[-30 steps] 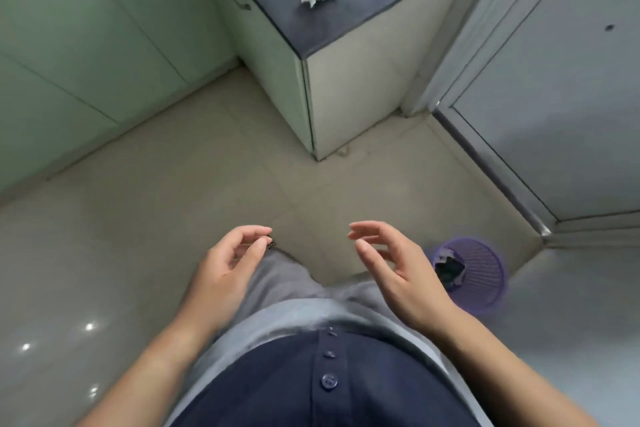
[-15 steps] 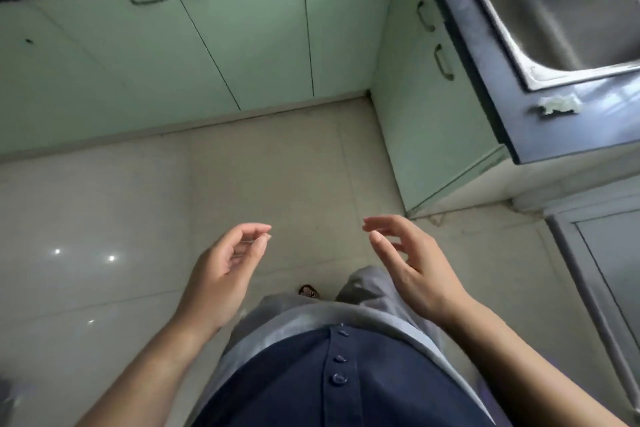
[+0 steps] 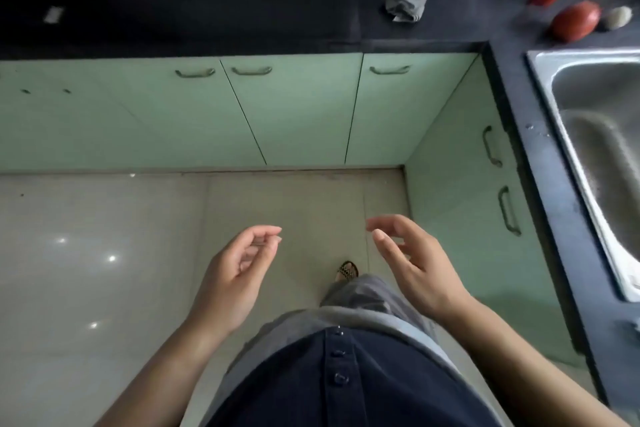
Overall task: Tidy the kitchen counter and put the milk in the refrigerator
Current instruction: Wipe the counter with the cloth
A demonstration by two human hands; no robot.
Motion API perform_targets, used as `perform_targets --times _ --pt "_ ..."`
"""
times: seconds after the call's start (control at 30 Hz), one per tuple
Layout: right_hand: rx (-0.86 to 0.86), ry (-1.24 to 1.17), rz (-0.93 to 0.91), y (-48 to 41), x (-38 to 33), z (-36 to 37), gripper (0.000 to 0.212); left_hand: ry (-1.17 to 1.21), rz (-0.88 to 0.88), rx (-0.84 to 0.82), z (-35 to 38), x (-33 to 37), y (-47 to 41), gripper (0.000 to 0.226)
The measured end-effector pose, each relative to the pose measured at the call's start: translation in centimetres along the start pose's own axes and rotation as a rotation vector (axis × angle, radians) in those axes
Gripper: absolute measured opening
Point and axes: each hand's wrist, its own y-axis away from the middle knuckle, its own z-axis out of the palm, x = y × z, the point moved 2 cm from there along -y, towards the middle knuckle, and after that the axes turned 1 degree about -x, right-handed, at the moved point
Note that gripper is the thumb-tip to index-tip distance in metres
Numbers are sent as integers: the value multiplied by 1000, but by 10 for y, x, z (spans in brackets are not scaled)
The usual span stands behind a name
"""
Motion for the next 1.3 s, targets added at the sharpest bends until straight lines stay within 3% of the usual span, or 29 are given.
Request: perform_targets --times 0.13,0.4,0.63,0.9,1.07,1.3 --pt "5 14 -63 -82 -20 -38 36 27 22 17 8 33 -74 33" --pt "15 4 26 -186 -8 -57 37 -18 13 -68 15 63 -194 33" --pt "184 0 1 -315 -32 -99 36 -109 105 -236 21 116 -355 24" --pt "323 80 67 -442 -32 -162 28 -439 208 -364 36 155 -517 19" --pt "250 201 67 -503 -11 -192 32 -792 246 -418 66 153 -569 43" --pt "118 426 -10 -570 16 -214 38 -985 197 -262 105 159 -599 54"
